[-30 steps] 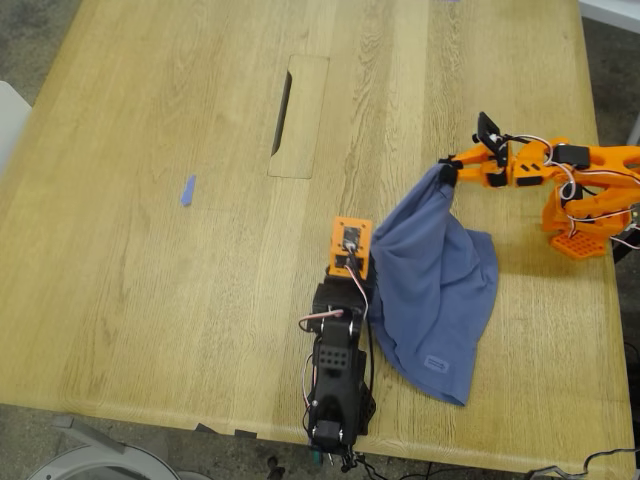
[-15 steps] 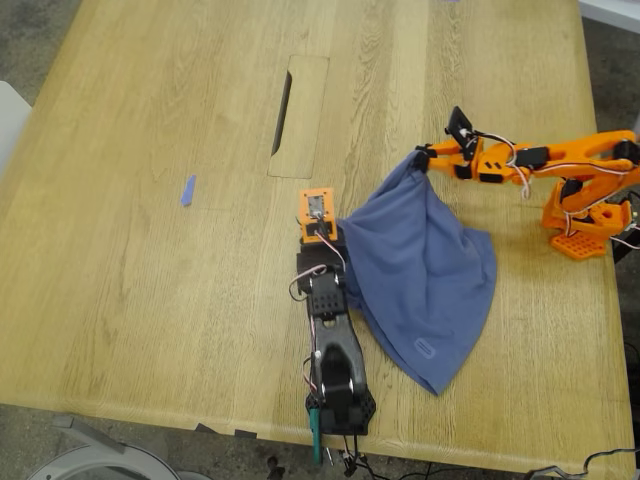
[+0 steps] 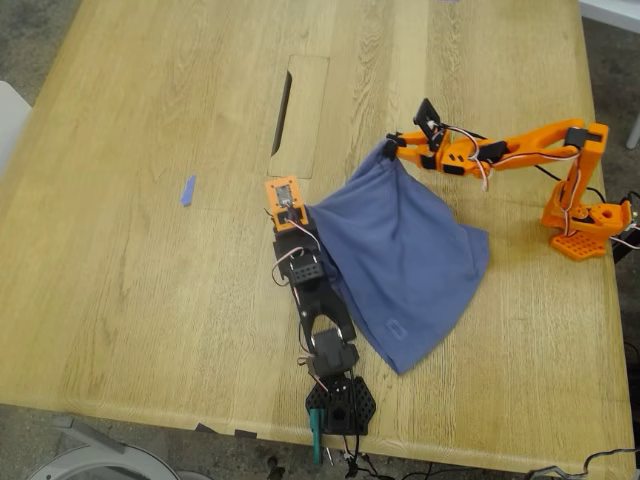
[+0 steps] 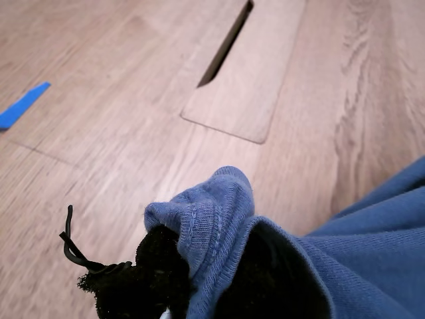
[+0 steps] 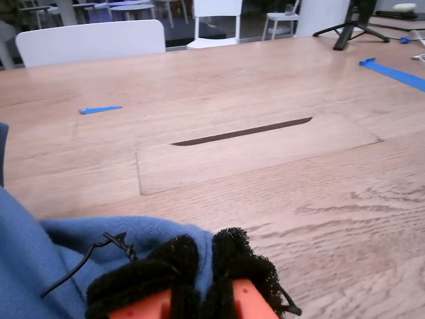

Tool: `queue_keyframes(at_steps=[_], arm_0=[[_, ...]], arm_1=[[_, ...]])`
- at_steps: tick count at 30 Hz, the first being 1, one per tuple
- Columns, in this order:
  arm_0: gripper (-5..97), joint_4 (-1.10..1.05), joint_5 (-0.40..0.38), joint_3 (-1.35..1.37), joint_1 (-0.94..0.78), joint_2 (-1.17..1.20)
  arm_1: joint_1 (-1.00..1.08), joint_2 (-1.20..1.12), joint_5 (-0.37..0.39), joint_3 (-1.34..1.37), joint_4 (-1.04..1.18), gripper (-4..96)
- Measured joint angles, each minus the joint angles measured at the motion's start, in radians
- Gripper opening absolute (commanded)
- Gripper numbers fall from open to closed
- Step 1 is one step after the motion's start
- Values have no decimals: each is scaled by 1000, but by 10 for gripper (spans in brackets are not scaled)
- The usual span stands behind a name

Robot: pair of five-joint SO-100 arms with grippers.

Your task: Fold a T-shirt

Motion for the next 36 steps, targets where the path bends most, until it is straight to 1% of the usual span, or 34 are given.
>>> queue_keyframes(at_steps=[7, 12, 21, 27, 36], arm_0=[[-2, -91, 0, -155, -43, -207], [-2, -129, 0, -273, -78, -348], [-2, -137, -14, -601, -143, -653], [-2, -137, -15, -756, -152, -793], [-2, -137, -21, -850, -152, -862]], arm_1=[[51, -210, -3, -255, 61, 42], [81, -383, -3, -502, 138, 46], [193, -604, -3, -851, 201, 54], [209, -680, -3, -953, 218, 58], [219, -726, -3, -977, 218, 64]])
